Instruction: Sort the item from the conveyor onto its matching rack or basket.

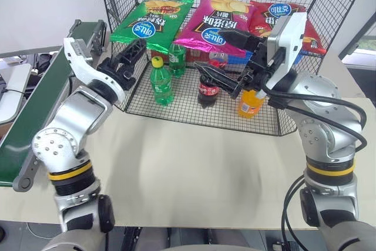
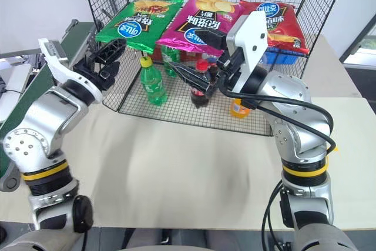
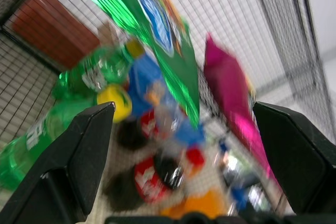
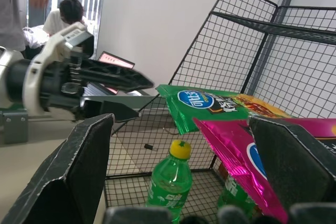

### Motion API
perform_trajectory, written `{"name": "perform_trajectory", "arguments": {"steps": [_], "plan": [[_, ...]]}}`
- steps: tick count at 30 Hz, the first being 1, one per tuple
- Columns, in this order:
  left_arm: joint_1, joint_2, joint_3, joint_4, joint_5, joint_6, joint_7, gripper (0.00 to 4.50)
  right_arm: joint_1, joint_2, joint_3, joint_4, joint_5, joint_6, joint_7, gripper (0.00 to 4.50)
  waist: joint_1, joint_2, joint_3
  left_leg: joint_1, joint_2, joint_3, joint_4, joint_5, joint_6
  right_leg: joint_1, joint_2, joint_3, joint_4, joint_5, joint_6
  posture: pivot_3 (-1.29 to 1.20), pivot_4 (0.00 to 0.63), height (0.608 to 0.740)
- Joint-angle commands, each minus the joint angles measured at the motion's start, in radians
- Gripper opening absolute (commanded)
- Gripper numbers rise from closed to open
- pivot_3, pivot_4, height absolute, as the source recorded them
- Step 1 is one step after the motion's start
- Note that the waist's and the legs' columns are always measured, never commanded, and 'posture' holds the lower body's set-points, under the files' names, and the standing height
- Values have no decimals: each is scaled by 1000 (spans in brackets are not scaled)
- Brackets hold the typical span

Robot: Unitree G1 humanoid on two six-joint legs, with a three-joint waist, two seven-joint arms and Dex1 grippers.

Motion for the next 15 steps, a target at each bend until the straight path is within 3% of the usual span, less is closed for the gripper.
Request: {"name": "perform_trajectory", "arguments": {"steps": [1, 5, 7, 10, 15], "plan": [[8, 228, 24, -59, 51, 105, -291, 4474, 0, -20, -31, -24, -1, -32, 15, 4500, -2, 0, 1, 0, 0, 0, -1, 1, -1, -1, 0, 0, 0, 0, 0, 0, 150, 740], [78, 492, 9, -68, 313, 67, -633, 4474, 6, -51, -55, -19, 11, -29, 40, 4500, -1, 2, 2, 2, -1, 2, -3, 1, -2, 0, 0, 0, -1, 0, 0, 0, 150, 740], [136, 571, -4, -70, 466, -18, -780, 4474, 14, -69, -65, -16, 16, -28, 56, 4500, 0, 3, 3, 3, -1, 5, -4, 1, -2, -1, 0, 0, -3, 0, 0, 0, 150, 740], [210, 627, 4, -67, 639, -135, -922, 4474, 28, -100, -89, -12, 15, -27, 70, 4500, 1, 4, 3, 4, 0, 7, -5, 0, -1, -1, -1, 1, -4, -1, -1, 0, 150, 740], [199, 581, 21, -29, 705, -177, -983, 4474, 39, -119, -105, -12, 9, -26, 62, 4500, 3, 3, 4, 2, 2, 8, -5, -1, 2, -1, -1, 1, -5, -1, -1, 0, 150, 740]]}}
